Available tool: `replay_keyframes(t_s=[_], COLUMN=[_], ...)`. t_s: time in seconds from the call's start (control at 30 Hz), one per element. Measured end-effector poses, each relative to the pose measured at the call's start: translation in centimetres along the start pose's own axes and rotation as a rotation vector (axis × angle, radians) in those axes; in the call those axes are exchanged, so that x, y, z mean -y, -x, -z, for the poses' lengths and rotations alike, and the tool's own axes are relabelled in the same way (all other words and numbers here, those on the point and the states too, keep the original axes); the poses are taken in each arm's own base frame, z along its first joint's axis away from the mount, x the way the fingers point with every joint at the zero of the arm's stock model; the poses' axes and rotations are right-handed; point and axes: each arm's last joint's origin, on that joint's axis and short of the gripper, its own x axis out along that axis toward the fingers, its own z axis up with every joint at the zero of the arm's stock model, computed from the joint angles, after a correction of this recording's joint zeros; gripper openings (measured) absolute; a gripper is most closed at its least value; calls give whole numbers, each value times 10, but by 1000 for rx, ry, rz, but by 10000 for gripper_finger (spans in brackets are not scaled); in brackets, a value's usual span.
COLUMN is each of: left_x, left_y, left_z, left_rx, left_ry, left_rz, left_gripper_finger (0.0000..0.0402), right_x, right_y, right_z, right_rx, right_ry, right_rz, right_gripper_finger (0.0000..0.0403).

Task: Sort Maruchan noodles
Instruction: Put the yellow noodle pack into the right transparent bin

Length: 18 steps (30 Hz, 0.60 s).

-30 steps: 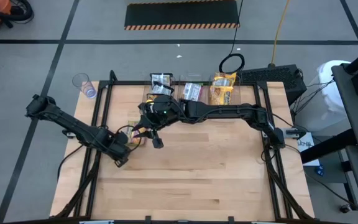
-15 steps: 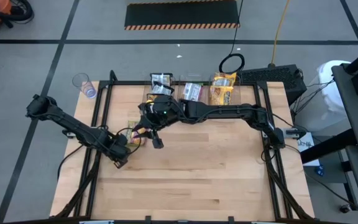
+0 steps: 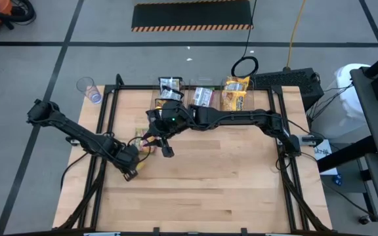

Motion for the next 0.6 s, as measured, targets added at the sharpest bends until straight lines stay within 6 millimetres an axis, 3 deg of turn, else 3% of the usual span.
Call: replay_keyframes(t_s=[0.33, 0.6], left_x=[20, 27], left_y=[2, 0], left_z=[-11, -15], left_rx=[128, 157], left_ry=[-117, -147], left_rz=[200, 246], left_gripper_finger=[37, 37], right_x=[-1, -3], right_y=[0, 2], right_z=[6, 11], right_rx=[-61, -116], right_ry=[-24, -46], right_rz=[-13, -23], right_gripper_finger=[108, 108])
